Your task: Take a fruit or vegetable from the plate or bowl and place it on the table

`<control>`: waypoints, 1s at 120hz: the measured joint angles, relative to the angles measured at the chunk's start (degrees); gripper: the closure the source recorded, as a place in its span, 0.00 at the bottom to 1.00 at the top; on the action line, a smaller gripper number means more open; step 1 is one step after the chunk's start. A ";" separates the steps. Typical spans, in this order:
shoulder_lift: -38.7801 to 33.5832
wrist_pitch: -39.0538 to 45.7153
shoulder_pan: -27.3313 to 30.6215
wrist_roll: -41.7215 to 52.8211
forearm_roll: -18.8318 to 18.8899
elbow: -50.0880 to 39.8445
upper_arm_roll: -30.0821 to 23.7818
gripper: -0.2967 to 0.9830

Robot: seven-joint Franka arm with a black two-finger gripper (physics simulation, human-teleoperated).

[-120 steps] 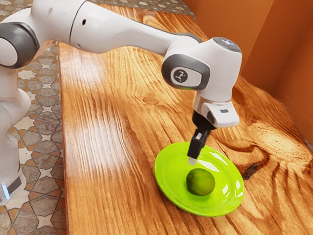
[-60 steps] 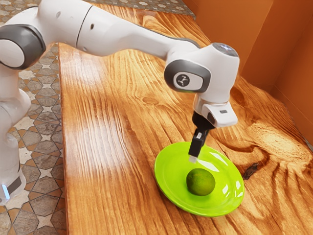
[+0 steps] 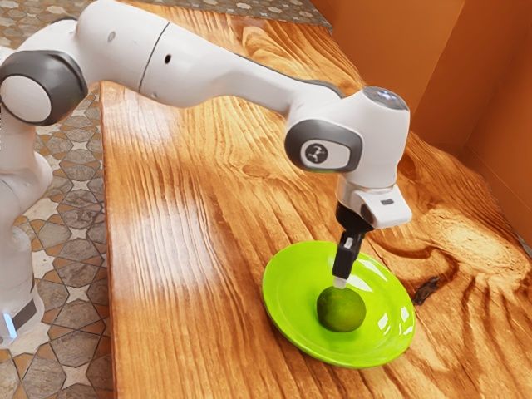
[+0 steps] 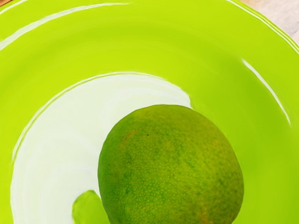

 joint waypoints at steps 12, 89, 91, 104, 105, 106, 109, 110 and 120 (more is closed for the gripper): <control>1.10 0.76 -0.13 0.05 -0.73 -0.17 0.07 0.23; 7.89 2.28 0.16 0.30 -2.92 0.37 0.05 0.23; 8.15 2.33 0.27 0.30 -3.09 0.38 0.05 0.23; 9.07 2.59 0.88 0.29 -4.86 0.41 0.13 0.26; 9.10 2.61 0.90 0.28 -4.96 0.41 0.13 0.26; 9.12 2.63 0.91 0.28 -5.06 0.41 0.14 0.27; 9.17 2.69 0.92 0.25 -5.30 0.41 0.16 0.29; 9.18 2.71 0.91 0.23 -5.36 0.41 0.16 0.30; 9.05 2.90 0.89 0.06 -5.73 0.42 0.24 0.39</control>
